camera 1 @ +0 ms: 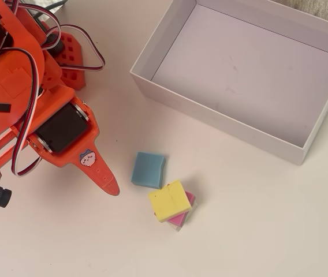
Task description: Grasp the yellow cuboid and put it in the bin.
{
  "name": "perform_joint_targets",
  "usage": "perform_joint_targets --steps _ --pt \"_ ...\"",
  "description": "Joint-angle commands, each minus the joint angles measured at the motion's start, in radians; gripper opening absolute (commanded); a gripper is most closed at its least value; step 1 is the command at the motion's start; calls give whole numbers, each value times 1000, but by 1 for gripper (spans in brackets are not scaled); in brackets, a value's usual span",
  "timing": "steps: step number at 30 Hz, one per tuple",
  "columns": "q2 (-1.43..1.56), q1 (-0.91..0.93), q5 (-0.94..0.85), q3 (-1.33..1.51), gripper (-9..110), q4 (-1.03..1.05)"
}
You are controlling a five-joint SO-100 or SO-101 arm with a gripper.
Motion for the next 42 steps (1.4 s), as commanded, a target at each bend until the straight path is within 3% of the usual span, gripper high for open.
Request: perform_joint_targets --steps 1,13,18,23,34,42 --pt "6 -23 -23 -5 -8 5" --pt "6 -23 -23 -5 -8 5" --pt "8 -5 -20 -5 11 -3" --pt "-52 -12 -94 -60 13 -44" --pt "-532 -147 117 -1015 13 249" --pt "-871 -255 472 -1609 14 538"
